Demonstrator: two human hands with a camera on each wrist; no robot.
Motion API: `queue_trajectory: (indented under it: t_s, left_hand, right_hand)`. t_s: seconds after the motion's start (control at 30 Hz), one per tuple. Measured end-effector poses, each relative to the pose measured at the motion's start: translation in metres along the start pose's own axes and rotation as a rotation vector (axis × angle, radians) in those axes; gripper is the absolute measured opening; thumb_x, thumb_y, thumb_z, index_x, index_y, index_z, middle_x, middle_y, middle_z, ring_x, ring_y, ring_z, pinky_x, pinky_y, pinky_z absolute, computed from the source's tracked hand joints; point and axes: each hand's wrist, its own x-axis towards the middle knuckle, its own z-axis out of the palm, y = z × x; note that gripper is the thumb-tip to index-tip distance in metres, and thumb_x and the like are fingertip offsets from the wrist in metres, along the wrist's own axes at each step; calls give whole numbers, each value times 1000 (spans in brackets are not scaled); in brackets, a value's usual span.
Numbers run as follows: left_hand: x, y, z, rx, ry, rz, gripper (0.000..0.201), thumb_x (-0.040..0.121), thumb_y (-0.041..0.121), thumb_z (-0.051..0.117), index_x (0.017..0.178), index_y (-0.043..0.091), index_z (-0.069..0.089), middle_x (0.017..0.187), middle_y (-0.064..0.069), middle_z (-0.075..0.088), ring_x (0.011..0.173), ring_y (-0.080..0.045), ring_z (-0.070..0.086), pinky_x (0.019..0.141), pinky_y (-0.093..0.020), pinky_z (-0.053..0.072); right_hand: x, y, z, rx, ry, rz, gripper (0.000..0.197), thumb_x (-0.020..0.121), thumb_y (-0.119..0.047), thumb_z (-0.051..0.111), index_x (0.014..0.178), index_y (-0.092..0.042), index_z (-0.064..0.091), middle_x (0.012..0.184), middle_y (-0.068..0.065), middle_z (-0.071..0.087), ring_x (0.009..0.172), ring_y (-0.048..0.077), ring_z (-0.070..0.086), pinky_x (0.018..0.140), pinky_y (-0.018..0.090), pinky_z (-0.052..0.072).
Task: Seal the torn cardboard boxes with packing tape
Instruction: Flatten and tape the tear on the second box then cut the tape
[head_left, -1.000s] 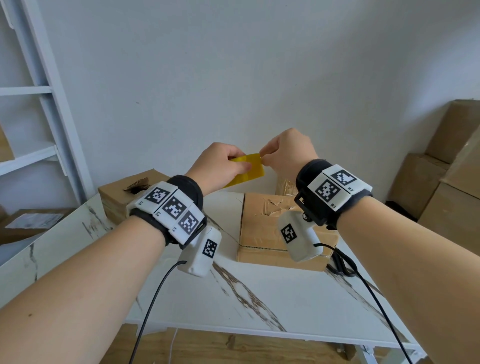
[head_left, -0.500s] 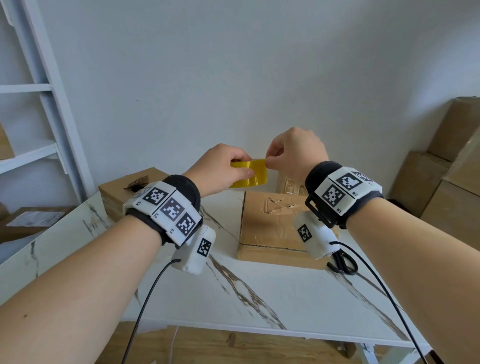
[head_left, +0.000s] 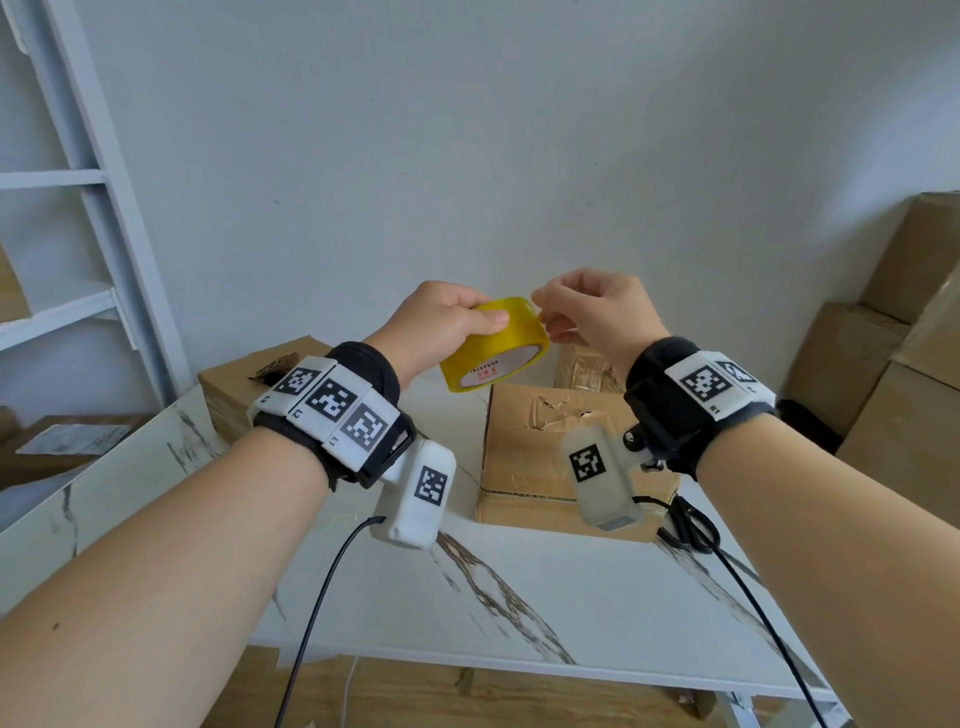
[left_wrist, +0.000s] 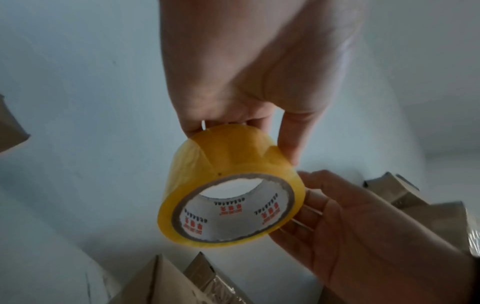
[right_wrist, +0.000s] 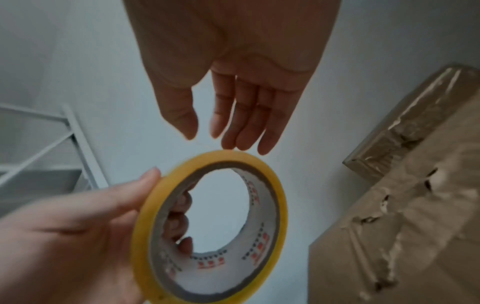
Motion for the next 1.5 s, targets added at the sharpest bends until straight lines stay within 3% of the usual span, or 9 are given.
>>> queue_trajectory:
  t_s: [0.13,0.27,0.47,0.67,0.9,1.1,1.27,1.4,1.5]
  left_hand:
    - [3,-4,0,-77,18,-28,17,89,23,62,102,14,67,100,-8,68,92,-20,60,84,-29,45]
    - [1,-7,2,-90,3,-23,18,90,23,61,104,14,67,100,-6,67,91,-18,60,81,-28,45]
    - [1,-4,3,50,11,28,24,92,26,57,107,10,66,96,-5,65,83,-14,57,72,-22,43]
    - [3,0,2,191,-8,69,25,94,28,53,106,10,66,98,-9,66,87,-20,59,72,-25,45]
    - [2,-9,5,90,-5,53,25,93,29,55,107,11,66,98,-6,66,85,-16,58,72,-23,44]
    - [0,-5,4,24,-21,135,23,92,30,57,72,18,57,68,4,51,58,1,47,51,-6,35]
    - [6,3,-1,180,8,194,29,91,33,58,77,7,59,67,-2,50,62,-11,43,56,-18,34]
    - [11,3,-2,320,36,181,32,88,37,61,67,14,54,63,1,49,58,-11,43,55,-24,33]
    - [12,0,-1,455,77,163,40,86,43,61,71,6,57,64,-3,47,60,-17,43,58,-28,31]
  right_hand:
    - [2,6,5,-29,-6,-51,6,80,-19,74,82,-17,69,79,5,68,74,18,61,79,33,54]
    - [5,8,10,-49,76,-79,18,79,-12,73,64,-20,66,65,0,63,66,17,56,75,41,53]
    - [5,6,14,-255,85,-179,13,87,-13,62,75,-17,62,65,-5,58,65,15,54,64,26,48]
    - [7,10,12,-154,38,-77,30,95,-9,48,69,-13,63,65,2,59,63,17,55,71,32,54]
    - [7,8,4,-84,-77,-4,17,82,-9,70,68,-15,63,72,3,62,73,19,59,81,33,54]
    - [10,2,-6,-85,63,-1,21,89,-8,61,69,-16,59,71,3,61,71,19,60,74,31,55]
    - [8,1,-9,-61,40,59,22,93,-7,56,72,-13,55,72,5,60,68,17,61,74,30,57]
    - [3,-2,-13,16,20,107,21,93,-3,54,73,-10,53,68,5,55,57,12,53,59,21,54]
    - [0,-4,-19,26,9,163,22,92,0,54,72,-9,54,67,5,54,54,11,52,53,19,51]
